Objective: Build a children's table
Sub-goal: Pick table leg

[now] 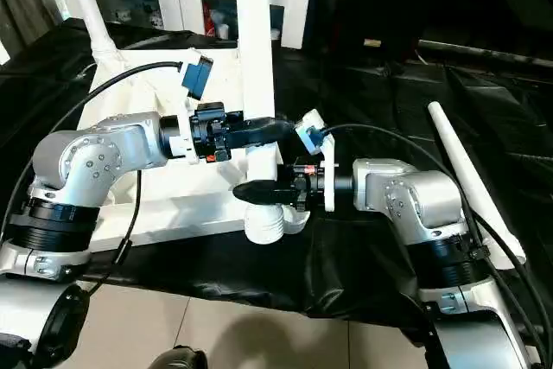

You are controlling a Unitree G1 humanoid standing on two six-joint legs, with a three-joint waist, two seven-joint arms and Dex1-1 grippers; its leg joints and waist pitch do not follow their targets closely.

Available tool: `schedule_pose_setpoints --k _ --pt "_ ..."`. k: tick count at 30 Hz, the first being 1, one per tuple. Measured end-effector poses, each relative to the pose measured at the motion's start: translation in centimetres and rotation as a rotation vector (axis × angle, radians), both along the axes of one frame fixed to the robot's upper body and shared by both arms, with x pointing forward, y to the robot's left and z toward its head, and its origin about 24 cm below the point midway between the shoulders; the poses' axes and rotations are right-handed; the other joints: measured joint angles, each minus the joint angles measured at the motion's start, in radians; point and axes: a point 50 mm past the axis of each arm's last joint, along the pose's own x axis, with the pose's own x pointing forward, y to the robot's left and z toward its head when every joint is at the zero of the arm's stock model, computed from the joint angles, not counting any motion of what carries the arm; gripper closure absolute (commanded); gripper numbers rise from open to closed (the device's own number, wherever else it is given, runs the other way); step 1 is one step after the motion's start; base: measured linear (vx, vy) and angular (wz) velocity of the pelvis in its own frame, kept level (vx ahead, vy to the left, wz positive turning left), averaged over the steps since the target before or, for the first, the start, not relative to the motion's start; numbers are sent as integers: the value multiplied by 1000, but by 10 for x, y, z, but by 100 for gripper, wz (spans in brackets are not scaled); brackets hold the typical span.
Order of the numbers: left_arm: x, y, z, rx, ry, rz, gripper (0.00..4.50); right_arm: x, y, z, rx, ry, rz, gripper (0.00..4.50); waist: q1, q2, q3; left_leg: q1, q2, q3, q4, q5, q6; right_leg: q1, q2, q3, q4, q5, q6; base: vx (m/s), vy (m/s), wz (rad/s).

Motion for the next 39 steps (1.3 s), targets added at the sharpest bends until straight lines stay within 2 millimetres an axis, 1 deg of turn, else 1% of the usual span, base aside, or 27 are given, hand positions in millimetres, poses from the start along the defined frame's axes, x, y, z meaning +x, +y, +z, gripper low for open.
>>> schedule_pose_setpoints --k 1,4,16,17,18,19,21,23,27,29,31,34,35,36,39 --pt "0 0 0 2 0 0 262 0 0 0 0 1 2 210 0 0 0 0 0 0 0 0 0 0 0 0 0 0 0 0 0 0" --pt "0 1 0 4 0 1 262 0 1 0 -1 -5 5 242 0 0 0 0 0 0 0 0 0 0 0 0 0 0 0 0 0 0" --pt "1 2 0 0 -6 3 262 0 2 0 -2 -29 8 251 0 0 0 0 0 0 0 0 0 0 0 0 0 0 0 0 0 0" --pt "1 1 0 -3 -10 4 206 1 2 1 -2 -32 6 251 0 0 0 0 0 0 0 0 0 0 0 0 0 0 0 0 0 0" --pt "1 0 0 -11 -6 2 192 1 2 1 -1 -39 3 251 0 0 0 0 0 0 1 0 0 0 0 0 1 0 0 0 0 0" --pt "2 -1 -1 -23 5 9 192 1 2 1 -1 -42 -4 251 0 0 0 0 0 0 1 0 0 1 0 0 1 0 0 0 0 0" --pt "7 -1 1 -67 36 36 186 2 3 -1 1 -42 -29 251 0 0 0 1 0 0 1 0 0 1 0 0 1 0 0 0 0 0" --pt "10 -2 4 -102 34 54 153 4 4 -1 21 -56 -61 256 -1 1 0 1 0 0 1 0 0 1 0 0 1 0 -1 0 0 0" --pt "19 -2 16 -246 -36 158 146 7 2 -2 31 -64 -137 258 -1 1 0 2 0 0 2 0 0 2 0 0 1 0 -1 0 0 0" --pt "27 3 24 -372 -51 258 145 9 2 -3 48 -71 -190 258 -1 0 0 2 0 0 2 0 0 2 0 0 1 1 -1 0 0 0" --pt "35 13 32 -469 -54 362 145 13 1 0 74 -96 -252 259 -1 0 0 2 0 -1 2 0 0 2 0 -1 1 1 -1 0 0 0" --pt "40 26 37 -532 -75 458 145 21 -7 2 91 -137 -384 259 -2 0 0 2 0 -1 2 0 0 2 0 0 1 1 0 0 0 0" --pt "41 31 36 -529 -87 488 145 25 -11 1 84 -153 -438 259 -2 -1 -1 2 0 -1 2 0 0 2 0 -1 1 1 0 0 0 0" --pt "42 36 33 -468 -120 514 145 29 -12 0 68 -178 -488 259 -2 0 -1 2 0 -1 2 0 0 2 0 -1 1 1 0 0 0 0" --pt "40 44 13 -223 -195 540 145 35 -18 -5 12 -235 -589 259 -4 0 -1 2 0 -1 1 0 0 2 0 -1 0 1 0 0 0 0"
